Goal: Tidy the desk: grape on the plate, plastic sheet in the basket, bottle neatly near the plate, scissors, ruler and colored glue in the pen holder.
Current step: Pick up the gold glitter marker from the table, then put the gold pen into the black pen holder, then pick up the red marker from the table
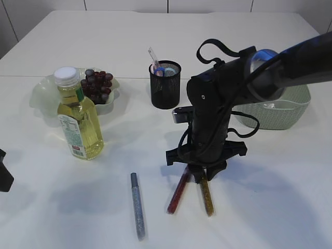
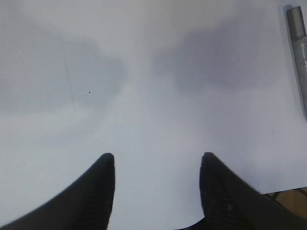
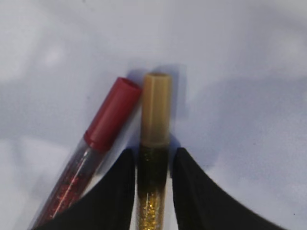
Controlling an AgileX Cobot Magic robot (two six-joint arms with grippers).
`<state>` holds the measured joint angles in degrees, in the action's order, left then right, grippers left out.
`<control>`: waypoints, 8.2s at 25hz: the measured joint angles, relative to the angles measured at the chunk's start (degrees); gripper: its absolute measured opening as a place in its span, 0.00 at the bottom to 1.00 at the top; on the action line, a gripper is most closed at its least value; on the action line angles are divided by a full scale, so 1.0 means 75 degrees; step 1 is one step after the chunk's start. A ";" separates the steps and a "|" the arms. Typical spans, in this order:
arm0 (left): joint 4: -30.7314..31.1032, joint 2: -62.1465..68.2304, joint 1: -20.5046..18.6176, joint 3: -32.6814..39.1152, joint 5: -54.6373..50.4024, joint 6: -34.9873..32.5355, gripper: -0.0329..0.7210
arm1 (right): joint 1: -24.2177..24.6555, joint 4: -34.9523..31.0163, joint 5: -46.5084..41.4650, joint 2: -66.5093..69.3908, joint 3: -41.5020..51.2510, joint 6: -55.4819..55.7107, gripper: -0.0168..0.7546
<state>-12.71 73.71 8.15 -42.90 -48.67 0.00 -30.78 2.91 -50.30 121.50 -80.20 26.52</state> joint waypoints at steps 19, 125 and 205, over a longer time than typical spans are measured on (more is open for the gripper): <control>0.0000 0.0000 0.0000 0.0000 -0.0007 0.0000 0.59 | 0.0000 0.0012 0.0000 -0.0046 -0.0016 -0.0043 0.15; 0.0273 0.0000 0.0000 0.0000 0.0225 0.0000 0.59 | -0.0256 -0.0505 -0.1965 -0.1082 -0.1543 0.1267 0.54; 0.0083 0.0000 0.0000 0.0000 0.0442 0.0000 0.59 | 0.0103 -0.1267 -0.1024 0.0246 -0.2219 0.0686 0.19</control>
<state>-12.09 73.71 8.15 -42.90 -45.36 0.00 -30.00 -6.59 -57.98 123.35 -96.84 31.67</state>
